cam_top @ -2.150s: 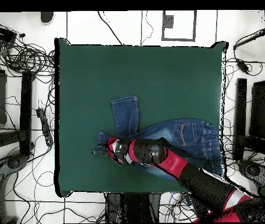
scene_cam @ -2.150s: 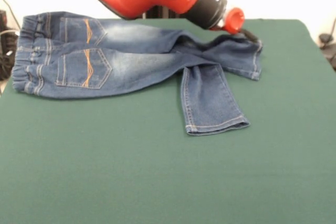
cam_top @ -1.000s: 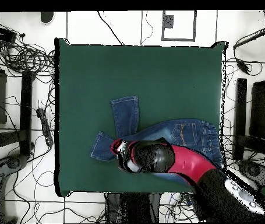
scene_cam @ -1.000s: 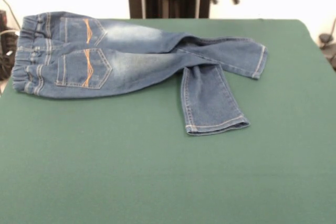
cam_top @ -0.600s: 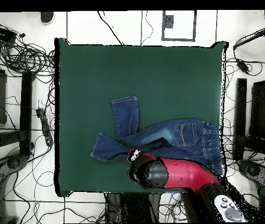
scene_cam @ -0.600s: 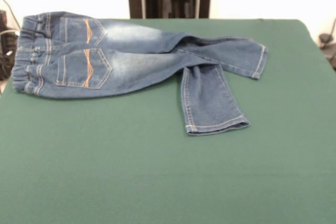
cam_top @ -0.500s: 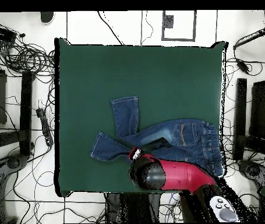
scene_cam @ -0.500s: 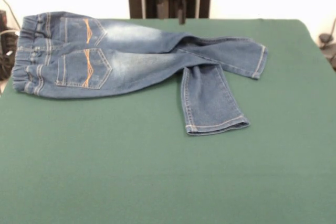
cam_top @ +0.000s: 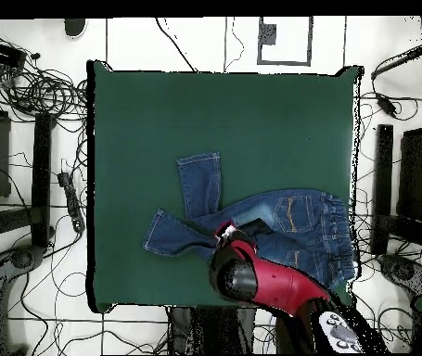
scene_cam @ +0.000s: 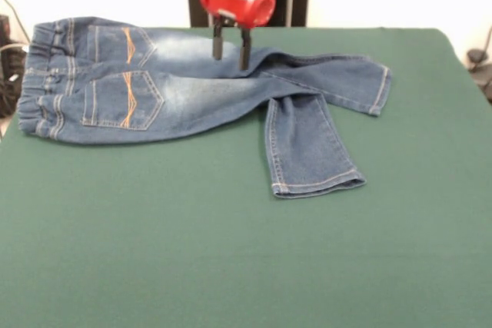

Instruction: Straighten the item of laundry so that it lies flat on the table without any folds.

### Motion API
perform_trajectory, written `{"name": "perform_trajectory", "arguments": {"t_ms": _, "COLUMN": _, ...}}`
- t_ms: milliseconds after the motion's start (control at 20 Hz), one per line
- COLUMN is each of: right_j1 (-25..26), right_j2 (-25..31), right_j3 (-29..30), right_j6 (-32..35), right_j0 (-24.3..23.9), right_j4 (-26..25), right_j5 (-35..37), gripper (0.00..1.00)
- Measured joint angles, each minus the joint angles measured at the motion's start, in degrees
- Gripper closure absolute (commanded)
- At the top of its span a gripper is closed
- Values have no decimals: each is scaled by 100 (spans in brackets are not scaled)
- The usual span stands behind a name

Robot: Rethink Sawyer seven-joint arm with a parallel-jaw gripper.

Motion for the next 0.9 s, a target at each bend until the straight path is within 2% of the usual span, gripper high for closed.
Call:
{"name": "perform_trajectory", "arguments": {"t_ms": 50, "right_j1": 136, "right_j2": -7, "right_j3": -1, "right_j6": 61, "right_j0": -29, "right_j4": 389, "right_j5": -85, "gripper": 0}}
{"name": "perform_trajectory", "arguments": {"t_ms": 150, "right_j1": 224, "right_j2": -8, "right_j3": 2, "right_j6": 131, "right_j0": -71, "right_j4": 684, "right_j5": -82, "gripper": 0}}
{"name": "perform_trajectory", "arguments": {"t_ms": 400, "right_j1": 549, "right_j2": -95, "right_j3": 2, "right_j6": 464, "right_j0": -171, "right_j4": 1783, "right_j5": -81, "gripper": 0}}
{"name": "perform_trajectory", "arguments": {"t_ms": 550, "right_j1": 747, "right_j2": -104, "right_j3": 2, "right_j6": 675, "right_j0": -188, "right_j4": 2162, "right_j5": -139, "gripper": 0}}
{"name": "perform_trajectory", "arguments": {"t_ms": 750, "right_j1": 942, "right_j2": -107, "right_j3": 3, "right_j6": 856, "right_j0": -208, "right_j4": 2369, "right_j5": -266, "gripper": 0}}
{"name": "perform_trajectory", "arguments": {"t_ms": 900, "right_j1": 1023, "right_j2": -107, "right_j3": 9, "right_j6": 1035, "right_j0": -138, "right_j4": 2702, "right_j5": -321, "gripper": 0}}
